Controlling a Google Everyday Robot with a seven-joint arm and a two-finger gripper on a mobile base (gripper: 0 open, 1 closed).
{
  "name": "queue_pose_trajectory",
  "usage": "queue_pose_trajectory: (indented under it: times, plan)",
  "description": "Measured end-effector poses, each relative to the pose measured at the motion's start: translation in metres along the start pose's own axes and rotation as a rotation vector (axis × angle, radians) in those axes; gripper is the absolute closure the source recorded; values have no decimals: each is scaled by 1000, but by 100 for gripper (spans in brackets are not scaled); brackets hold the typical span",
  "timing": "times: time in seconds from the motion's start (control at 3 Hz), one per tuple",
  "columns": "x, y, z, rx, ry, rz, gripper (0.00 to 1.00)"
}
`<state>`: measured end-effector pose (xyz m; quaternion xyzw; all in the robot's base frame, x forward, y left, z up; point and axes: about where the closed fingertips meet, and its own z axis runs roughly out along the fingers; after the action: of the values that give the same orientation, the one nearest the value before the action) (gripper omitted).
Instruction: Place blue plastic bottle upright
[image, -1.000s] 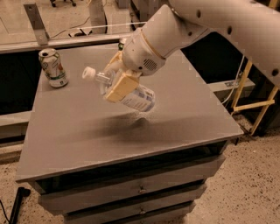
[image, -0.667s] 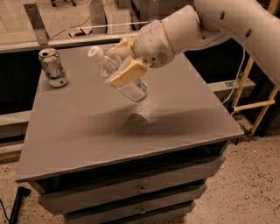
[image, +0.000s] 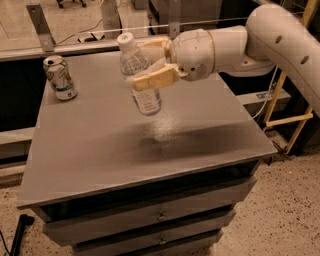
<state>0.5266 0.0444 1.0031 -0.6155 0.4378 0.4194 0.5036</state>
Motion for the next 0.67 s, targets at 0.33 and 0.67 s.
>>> queue_pose_trajectory:
  times: [0.33,0.67]
  plan:
    - [0,10,9,-18,-108,62,100]
    - [5,20,18,-32,-161,121,100]
